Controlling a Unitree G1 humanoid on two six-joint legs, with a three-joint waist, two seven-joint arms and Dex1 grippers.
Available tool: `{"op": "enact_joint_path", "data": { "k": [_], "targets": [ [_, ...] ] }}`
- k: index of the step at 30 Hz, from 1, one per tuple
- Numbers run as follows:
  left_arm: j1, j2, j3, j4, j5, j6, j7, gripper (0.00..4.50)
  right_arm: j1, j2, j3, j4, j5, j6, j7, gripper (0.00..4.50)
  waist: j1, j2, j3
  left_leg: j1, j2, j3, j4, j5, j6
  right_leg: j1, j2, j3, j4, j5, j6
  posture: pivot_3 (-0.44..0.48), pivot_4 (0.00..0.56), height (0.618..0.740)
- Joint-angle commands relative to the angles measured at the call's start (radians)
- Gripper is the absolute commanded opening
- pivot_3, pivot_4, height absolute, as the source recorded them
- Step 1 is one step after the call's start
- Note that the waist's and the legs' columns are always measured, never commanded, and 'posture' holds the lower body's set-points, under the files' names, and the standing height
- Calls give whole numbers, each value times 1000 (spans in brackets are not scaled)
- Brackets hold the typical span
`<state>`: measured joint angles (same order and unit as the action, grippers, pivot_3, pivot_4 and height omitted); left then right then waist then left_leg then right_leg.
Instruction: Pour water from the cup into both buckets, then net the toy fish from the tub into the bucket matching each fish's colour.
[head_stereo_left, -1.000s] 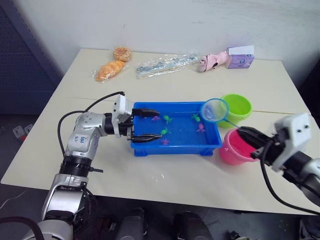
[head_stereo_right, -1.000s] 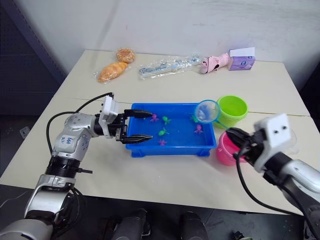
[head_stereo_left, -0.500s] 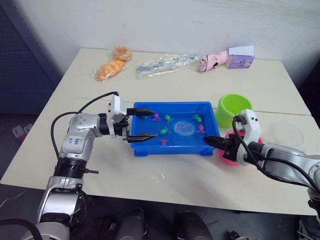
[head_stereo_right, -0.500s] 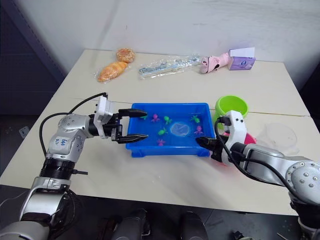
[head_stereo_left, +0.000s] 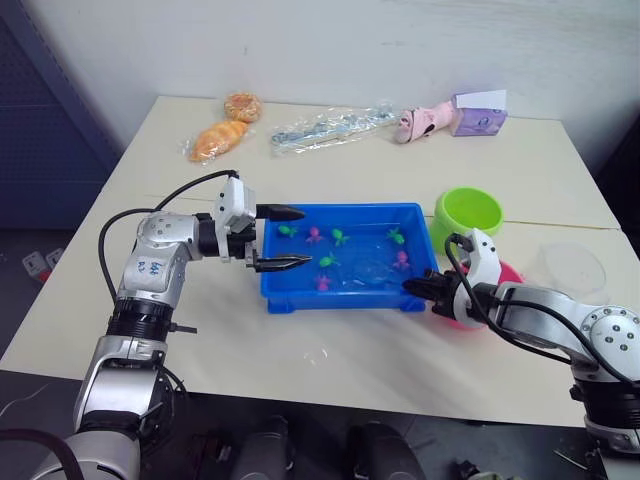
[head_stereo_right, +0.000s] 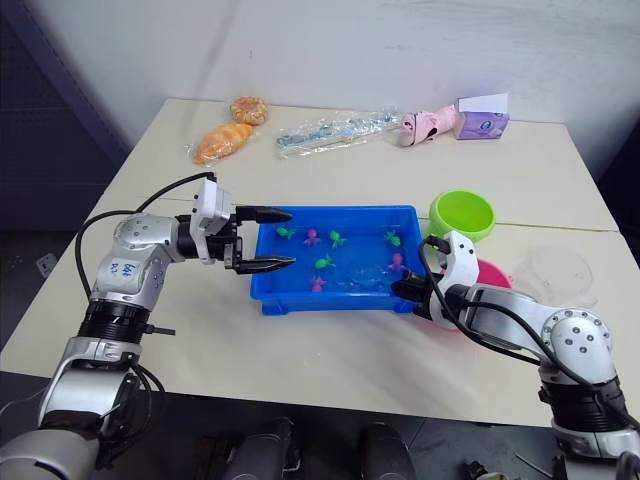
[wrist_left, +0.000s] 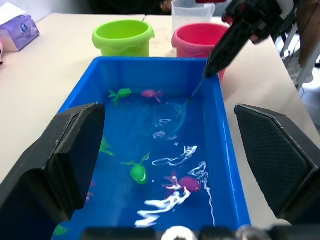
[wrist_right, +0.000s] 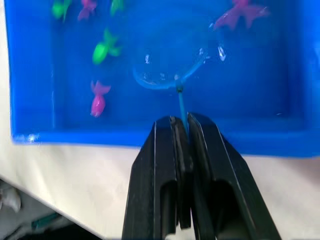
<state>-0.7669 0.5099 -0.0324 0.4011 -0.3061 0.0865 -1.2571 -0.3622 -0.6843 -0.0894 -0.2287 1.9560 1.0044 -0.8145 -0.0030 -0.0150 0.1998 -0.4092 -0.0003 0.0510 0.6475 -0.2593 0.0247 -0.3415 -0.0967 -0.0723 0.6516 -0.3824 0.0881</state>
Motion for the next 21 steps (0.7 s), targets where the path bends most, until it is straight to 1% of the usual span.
{"op": "enact_joint_path", "data": {
  "k": [1, 5, 9, 12, 15, 21],
  "targets": [
    [-21, 9, -1, 7, 12, -27, -7, 4461, -25, 21, -26, 22, 16, 31, -70, 0, -1, 0, 0, 0, 0, 0, 0, 0, 0, 0, 0, 0, 0, 0, 0, 0, 150, 740],
    [-24, 9, 0, 9, 15, -27, -5, 4461, -55, 17, -35, 48, 16, 57, -106, 0, -1, 0, 0, 0, 0, 0, 0, 0, 0, -1, 0, 0, 0, 0, 0, 0, 150, 740],
    [-19, 13, 4, 2, 15, -23, -1, 4461, -74, 1, -38, 58, 16, 80, -110, 0, 0, 0, 0, -2, 0, 0, 0, 0, 0, -1, 0, 0, 0, 0, 0, 0, 150, 740],
    [-18, 16, 6, -1, 14, -22, 1, 4461, -70, 61, -65, 47, 16, 57, -150, 0, 0, 0, 0, -2, 0, 0, 0, 0, 0, -1, 0, 0, 0, 0, 0, 0, 150, 740],
    [-21, 15, 6, -2, 15, -23, 7, 4461, -74, 86, -83, 51, 16, 55, -191, 0, -1, 0, 0, -3, 0, -1, 0, 0, 0, -2, 0, -1, 1, 0, 0, 0, 150, 740],
    [-14, 9, 7, -19, 9, -21, 19, 4461, -115, 79, -105, 65, 16, 60, -255, 0, -2, 0, 0, -4, 0, -1, 0, 0, 0, -3, 0, 0, 1, 0, 0, 0, 150, 740]
  ]
}}
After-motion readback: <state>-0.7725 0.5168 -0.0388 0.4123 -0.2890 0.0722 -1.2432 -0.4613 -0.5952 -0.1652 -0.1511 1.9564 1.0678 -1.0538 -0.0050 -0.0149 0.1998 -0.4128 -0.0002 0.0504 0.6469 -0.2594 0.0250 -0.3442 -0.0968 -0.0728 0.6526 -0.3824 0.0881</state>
